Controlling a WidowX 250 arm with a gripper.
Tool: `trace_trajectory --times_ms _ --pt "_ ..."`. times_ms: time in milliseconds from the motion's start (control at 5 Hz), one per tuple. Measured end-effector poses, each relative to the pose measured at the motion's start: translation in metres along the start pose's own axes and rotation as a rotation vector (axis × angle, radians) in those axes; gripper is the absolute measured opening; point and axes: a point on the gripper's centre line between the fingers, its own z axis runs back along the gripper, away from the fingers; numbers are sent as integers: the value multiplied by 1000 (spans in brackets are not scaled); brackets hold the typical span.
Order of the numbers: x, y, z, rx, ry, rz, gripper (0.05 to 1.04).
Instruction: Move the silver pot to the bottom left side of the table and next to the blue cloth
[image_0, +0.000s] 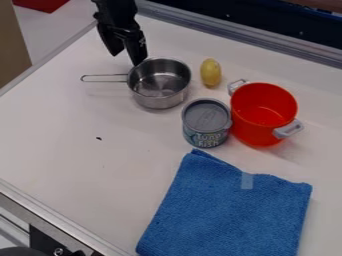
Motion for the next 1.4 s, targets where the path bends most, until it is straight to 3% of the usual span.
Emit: trace_trajectory --times_ms 400,600,800,1000,1200,1400 --pt "-1 -7 -14 11 27 25 955" --pt "-5 -9 -19 19 41 64 682" --pt "-15 -13 -27 105 33 142 399" --pt "-22 -14 -27 119 62 216 179" --pt "-26 -15 -24 141 64 209 78" --pt "-28 -16 -24 124 67 240 68"
